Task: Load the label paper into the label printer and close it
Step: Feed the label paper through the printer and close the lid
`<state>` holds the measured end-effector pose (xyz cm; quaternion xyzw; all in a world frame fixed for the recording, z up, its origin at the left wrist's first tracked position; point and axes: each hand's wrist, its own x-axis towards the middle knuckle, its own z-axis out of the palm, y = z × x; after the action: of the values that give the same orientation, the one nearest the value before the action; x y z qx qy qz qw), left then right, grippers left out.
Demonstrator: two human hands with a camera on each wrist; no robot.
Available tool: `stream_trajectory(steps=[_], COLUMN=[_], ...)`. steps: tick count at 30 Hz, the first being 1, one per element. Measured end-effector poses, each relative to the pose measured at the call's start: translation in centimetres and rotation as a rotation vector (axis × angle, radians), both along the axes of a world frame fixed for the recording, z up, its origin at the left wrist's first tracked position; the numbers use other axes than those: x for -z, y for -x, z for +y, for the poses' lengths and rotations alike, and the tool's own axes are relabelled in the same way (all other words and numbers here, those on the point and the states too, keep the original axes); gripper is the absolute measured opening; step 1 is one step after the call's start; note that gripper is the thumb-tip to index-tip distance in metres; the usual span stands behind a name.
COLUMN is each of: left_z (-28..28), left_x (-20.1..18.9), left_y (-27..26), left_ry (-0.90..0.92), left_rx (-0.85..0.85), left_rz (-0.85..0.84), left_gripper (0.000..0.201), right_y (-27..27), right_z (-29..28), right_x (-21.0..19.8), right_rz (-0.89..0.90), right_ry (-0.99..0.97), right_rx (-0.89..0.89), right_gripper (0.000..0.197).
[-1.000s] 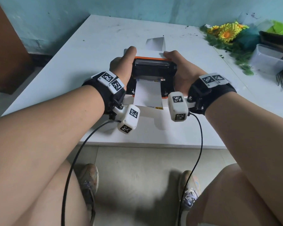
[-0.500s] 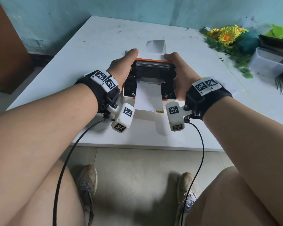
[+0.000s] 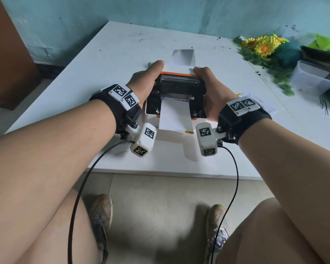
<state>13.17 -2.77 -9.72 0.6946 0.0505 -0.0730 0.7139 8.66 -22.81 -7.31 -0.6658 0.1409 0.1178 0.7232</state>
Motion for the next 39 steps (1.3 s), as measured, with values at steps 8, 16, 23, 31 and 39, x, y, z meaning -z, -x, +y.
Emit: stream_trajectory(steps=[8,16,23,31,39], left_z=[-0.03,-0.39,-0.3,-0.32,-0.18], left_x=[0.14,-0.05,0.06,0.09,0.22], left_y=[-0.22,-0.15,-0.41,-0.32,-0.48], left_ry=[-0.006,0.082,0.079,0.095,0.073], left_rx=[-0.007,-0.002,0.01,0.051,0.064], left_rz=[-0.007,0.013,0.001,-0.01,-0.02], left_gripper=[0.068,0.052,0.053,0.044,0.045], right_y=[-0.15,-0.27,-0.1,-0.09,-0.22], right_z=[-0.01,-0.19,-0.21,-0.23,-0.44], right_x=[0.14,0.02,-0.06,-0.15,-0.08], right_rz=[-0.028,-0.01,-0.011,0.009,-0.003], right_ry=[-0.034,-0.041,-0.07,-0.059,-0.084], right_rx=[-0.019,-0.057,-0.07,-0.094,-0.123], right_gripper=[0.042,0.04,0.036,0.039,0.037])
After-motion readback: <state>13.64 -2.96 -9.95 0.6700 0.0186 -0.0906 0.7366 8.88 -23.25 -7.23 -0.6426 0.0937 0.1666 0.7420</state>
